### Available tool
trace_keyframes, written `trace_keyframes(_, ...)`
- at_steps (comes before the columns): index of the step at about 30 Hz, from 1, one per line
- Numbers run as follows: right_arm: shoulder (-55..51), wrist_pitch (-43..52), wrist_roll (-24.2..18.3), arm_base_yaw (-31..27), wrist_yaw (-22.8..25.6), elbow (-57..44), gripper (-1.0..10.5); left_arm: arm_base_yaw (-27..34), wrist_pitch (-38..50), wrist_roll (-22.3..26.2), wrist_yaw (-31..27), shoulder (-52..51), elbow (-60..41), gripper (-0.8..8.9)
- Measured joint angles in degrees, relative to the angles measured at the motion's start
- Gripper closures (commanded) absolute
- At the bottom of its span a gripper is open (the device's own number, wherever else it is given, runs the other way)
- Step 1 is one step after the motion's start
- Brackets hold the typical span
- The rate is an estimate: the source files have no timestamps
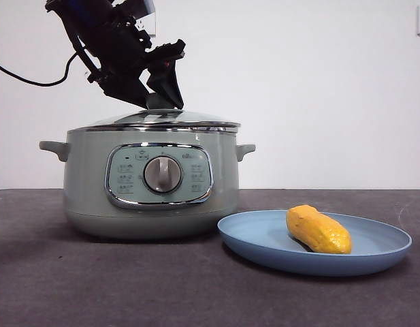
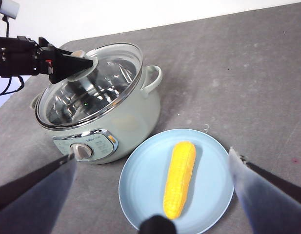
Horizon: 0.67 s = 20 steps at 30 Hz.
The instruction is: Take the corn out from the steamer,put the corn on the plate,close the lid
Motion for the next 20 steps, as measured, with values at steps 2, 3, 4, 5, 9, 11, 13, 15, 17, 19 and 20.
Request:
trace_keyframes(2,0.0,0.0,-0.11,0.0,0.0,0.0,4.1,-0.07,-0.33,-0.09,-0.61,-0.07,0.04,8.22)
trace_keyframes(3,0.0,0.02,-0.2,0.0,0.0,0.0,4.1,-0.07,-0.57,-0.24,-0.83,-0.11,0.04,8.22)
trace_keyframes(4,0.0,0.02,-0.22,0.0,0.0,0.0,4.1,-0.09,-0.72,-0.26,-0.94,-0.11,0.09,8.22)
trace_keyframes(5,0.0,0.02,-0.35,0.0,0.0,0.0,4.1,-0.09,-0.96,-0.24,-1.01,-0.15,0.13,8.22)
trace_keyframes(9,0.0,0.02,-0.5,0.0,0.0,0.0,4.1,-0.09,-2.21,-0.09,-1.27,-0.28,0.42,8.22)
trace_keyframes(11,0.0,0.02,-0.61,0.0,0.0,0.0,4.1,-0.09,-2.45,-0.07,-1.36,-0.28,0.48,8.22)
trace_keyframes(13,0.0,0.02,-0.9,0.0,0.0,0.0,4.1,-0.09,-3.34,0.31,-1.55,-0.28,0.57,8.22)
trace_keyframes(15,0.0,0.02,-1.09,0.0,0.0,0.0,4.1,-0.11,-3.72,0.5,-1.6,-0.28,0.66,8.22)
trace_keyframes(17,0.0,0.02,-1.33,0.0,0.0,0.0,4.1,-0.11,-3.8,0.5,-1.6,-0.28,0.66,8.22)
trace_keyframes(19,0.0,0.02,-1.49,0.0,0.0,0.0,4.1,-0.11,-3.87,0.52,-1.57,-0.28,0.68,8.22)
trace_keyframes(20,0.0,0.02,-1.51,0.0,0.0,0.0,4.1,-0.11,-3.93,0.52,-1.57,-0.28,0.68,8.22)
